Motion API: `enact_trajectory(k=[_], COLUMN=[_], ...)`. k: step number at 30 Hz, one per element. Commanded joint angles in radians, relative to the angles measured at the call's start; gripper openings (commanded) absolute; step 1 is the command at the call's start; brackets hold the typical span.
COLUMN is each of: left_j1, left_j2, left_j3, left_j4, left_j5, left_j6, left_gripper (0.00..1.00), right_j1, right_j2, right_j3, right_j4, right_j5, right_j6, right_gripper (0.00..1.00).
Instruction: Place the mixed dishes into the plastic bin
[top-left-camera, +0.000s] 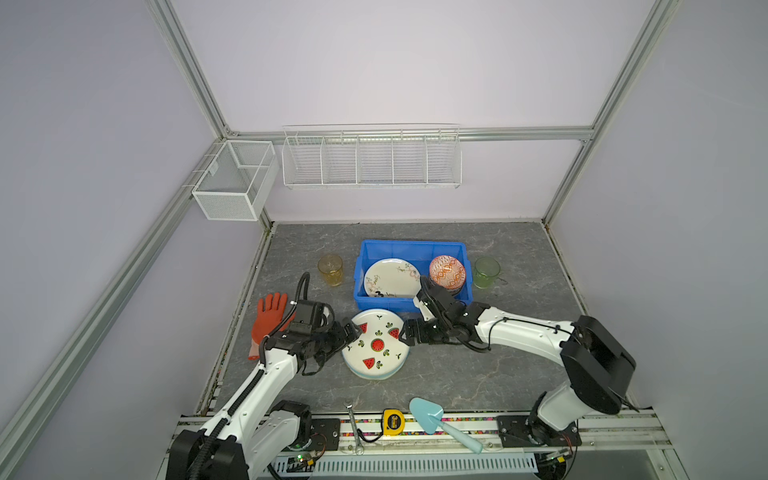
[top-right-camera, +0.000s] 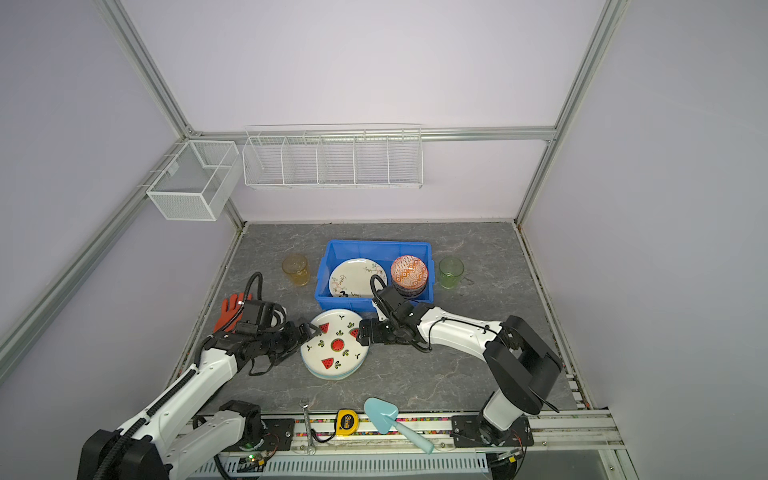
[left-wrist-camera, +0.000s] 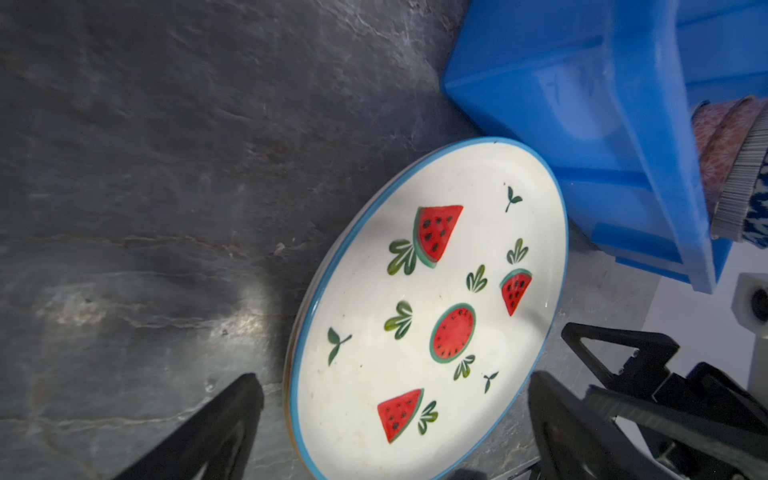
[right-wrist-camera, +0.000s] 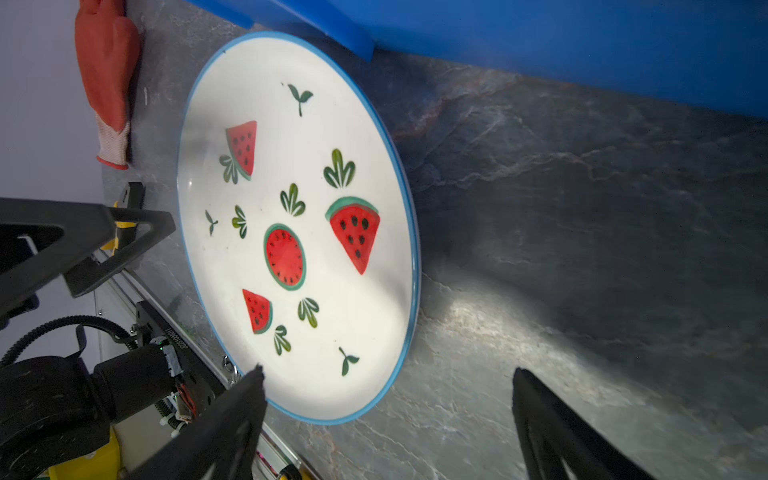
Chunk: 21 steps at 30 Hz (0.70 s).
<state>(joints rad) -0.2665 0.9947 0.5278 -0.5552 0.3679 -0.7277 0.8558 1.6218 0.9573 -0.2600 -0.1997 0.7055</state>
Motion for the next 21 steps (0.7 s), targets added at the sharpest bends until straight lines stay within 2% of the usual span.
enact_trajectory(k=[1, 9, 21], left_j1=[0.006, 0.006, 0.007], left_j2=[0.018, 0.059, 0.019], left_j3=[-0.013, -0.022, -0.044], left_j4=[0.059, 0.103, 0.087], left_j5=[0.017, 0.037, 0.032], left_j6=[-0.016, -0.018, -0.023], left_gripper=[1.00, 0.99, 1.00], right_j1=[0.006, 0.006, 0.022], right_j2=[0.031, 0.108, 0.138], right_j3=[0.037, 0.097, 0.109], right_j4=[0.025, 0.037, 0.084], right_j5=[-0.013, -0.046, -0.080], right_j6=[-0.030, -0.045, -0.026], right_gripper=[0.95, 0.98, 0.99])
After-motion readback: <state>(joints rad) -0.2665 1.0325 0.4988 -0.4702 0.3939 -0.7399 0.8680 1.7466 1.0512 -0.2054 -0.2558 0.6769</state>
